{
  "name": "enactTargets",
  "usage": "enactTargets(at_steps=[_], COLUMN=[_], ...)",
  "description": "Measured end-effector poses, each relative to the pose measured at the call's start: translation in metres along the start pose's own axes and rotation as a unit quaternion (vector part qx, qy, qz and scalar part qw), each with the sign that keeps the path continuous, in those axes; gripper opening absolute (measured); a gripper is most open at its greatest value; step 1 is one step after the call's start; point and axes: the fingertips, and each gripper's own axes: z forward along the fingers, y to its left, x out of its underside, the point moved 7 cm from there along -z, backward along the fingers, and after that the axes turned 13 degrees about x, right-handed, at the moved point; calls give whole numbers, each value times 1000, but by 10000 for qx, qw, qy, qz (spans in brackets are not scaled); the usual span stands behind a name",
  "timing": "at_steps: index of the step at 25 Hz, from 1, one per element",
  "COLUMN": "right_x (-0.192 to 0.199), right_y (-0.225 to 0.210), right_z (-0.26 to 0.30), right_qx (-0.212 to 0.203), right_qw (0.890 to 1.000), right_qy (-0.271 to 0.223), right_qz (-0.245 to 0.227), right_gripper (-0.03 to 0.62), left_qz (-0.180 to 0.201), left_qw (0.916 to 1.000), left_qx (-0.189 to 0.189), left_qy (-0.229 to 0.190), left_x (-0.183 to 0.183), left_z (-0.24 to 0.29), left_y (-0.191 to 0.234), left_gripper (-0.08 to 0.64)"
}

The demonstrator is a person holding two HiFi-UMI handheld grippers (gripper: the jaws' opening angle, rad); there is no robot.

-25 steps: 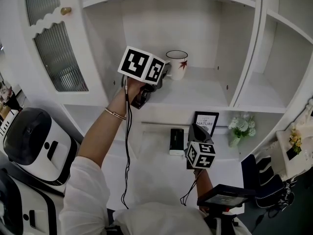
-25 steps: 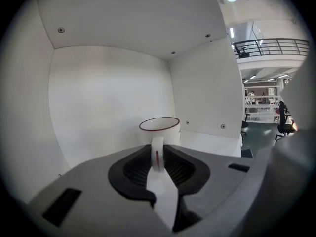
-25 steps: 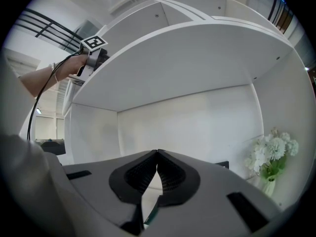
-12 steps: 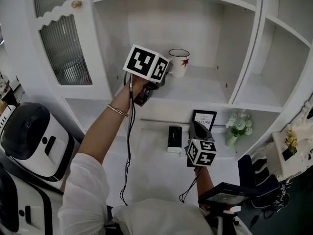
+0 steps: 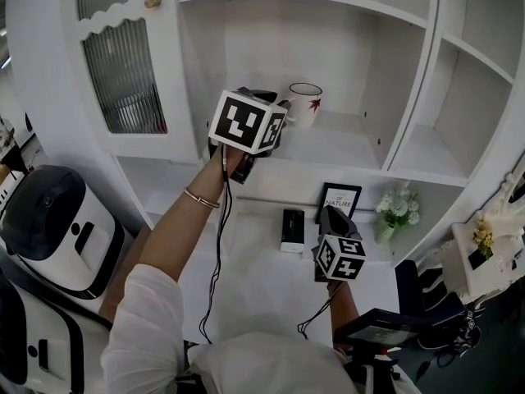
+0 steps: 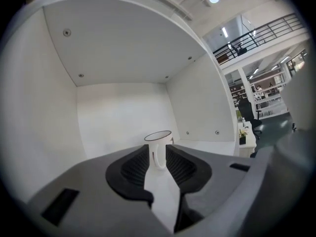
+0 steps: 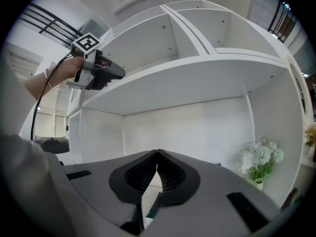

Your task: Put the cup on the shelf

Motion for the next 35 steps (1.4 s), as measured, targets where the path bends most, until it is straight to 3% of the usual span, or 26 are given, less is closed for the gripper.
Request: enactTargets(at_steps=[6,9,12,19,25,30,35], right_x=[-7,-8,-7,4,15,20,24], right_y=[0,3,8,22,22,18,22], right_z=[-17,-26,-36,-56,-73,-86,-99], right_qx=[129,170,177,230,259,344,341], right_qw=[9999,9998,9998,9997,9995,9992,9992], right_qy=[-71,-92,-86,28,89,72,1], right_qz=[-80,-62,-53,-94,-161,-178,-185], right_gripper=[23,23,23,23,23,23,23], left_qz=[-107,-84,-241,-828,-1075,-1868,-1939], left_qw=[9954,9877,9824,9801,9827,9708,9742], left_qx=[-58,-16,135,494,199,442,176], left_qy=[-946,-1561,-1848,-1734,-1493,-1438,-1145], left_x=[7,17,37,104,168,222,258], left_z=[-34,-54,-64,-64,-60,-66,-81], left_y=[-26,-46,-70,-105,-132,-162,-173], left_gripper=[84,64,52,48,41,9,8])
